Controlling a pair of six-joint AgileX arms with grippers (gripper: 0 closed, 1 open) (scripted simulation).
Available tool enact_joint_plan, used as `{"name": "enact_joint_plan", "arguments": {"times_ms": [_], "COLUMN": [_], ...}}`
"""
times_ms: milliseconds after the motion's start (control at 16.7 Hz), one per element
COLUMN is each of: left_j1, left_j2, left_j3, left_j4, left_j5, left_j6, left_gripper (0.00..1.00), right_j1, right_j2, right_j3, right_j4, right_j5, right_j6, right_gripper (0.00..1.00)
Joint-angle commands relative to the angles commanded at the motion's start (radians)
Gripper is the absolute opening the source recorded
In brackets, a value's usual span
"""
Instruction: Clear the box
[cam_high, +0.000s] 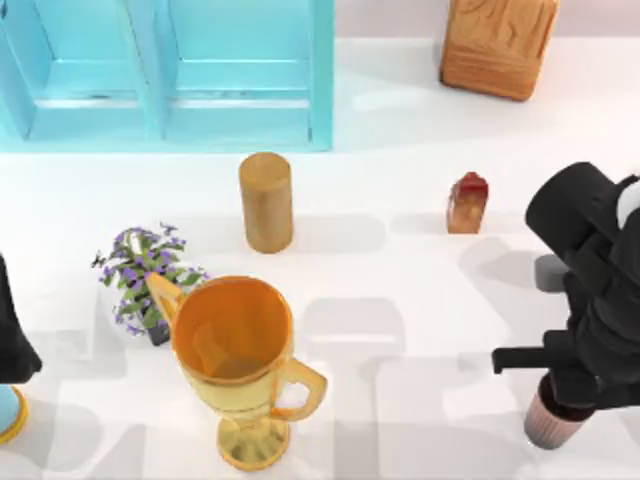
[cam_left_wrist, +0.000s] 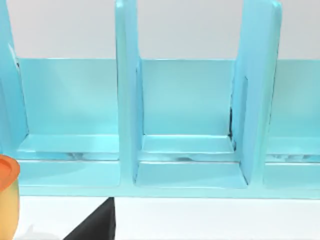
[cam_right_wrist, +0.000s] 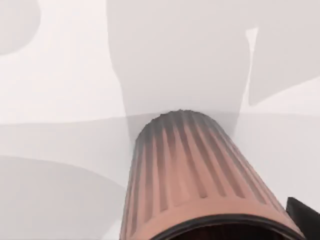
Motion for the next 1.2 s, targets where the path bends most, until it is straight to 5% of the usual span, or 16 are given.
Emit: {"name": "enact_joint_plan", "arguments": {"times_ms": [480, 1200], "left_j1": [0.0, 0.0], "left_j2": [0.0, 0.0], "left_j3": [0.0, 0.0], "left_j4": [0.0, 0.0], "left_j5": [0.0, 0.0], "left_j6": [0.0, 0.0], "left_gripper": [1.0, 1.0], "right_j1": [0.0, 0.0], "right_j2": [0.0, -0.006], "right_j3": [0.0, 0.037], "right_j4": [0.0, -0.04], "right_j5": [0.0, 0.0], "right_j6": [0.0, 0.001], "right_gripper": [0.98, 1.0]}}
